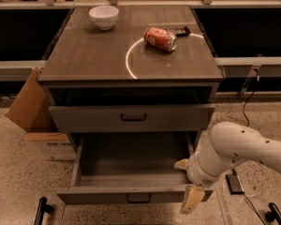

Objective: Close middle drawer

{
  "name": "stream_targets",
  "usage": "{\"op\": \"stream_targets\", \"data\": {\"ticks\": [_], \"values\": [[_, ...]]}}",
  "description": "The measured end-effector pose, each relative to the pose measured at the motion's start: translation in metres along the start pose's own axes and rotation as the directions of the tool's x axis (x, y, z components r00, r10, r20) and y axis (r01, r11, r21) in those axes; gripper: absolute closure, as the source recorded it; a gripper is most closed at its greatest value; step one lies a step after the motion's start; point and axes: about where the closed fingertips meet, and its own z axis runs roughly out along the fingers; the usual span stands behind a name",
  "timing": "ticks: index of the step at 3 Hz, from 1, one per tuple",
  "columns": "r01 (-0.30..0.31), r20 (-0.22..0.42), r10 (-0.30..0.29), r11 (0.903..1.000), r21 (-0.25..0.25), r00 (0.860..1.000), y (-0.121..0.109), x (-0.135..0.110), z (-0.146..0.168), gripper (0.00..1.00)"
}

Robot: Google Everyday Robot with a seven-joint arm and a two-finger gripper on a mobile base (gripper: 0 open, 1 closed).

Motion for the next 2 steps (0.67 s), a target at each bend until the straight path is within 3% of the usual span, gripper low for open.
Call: {"op": "stream_targets", "data": {"ticks": [2], "values": [[-0.034,-0.032,0.033,0.9989,-0.031,0.999,0.001,0.016,0.041,0.65]]}}
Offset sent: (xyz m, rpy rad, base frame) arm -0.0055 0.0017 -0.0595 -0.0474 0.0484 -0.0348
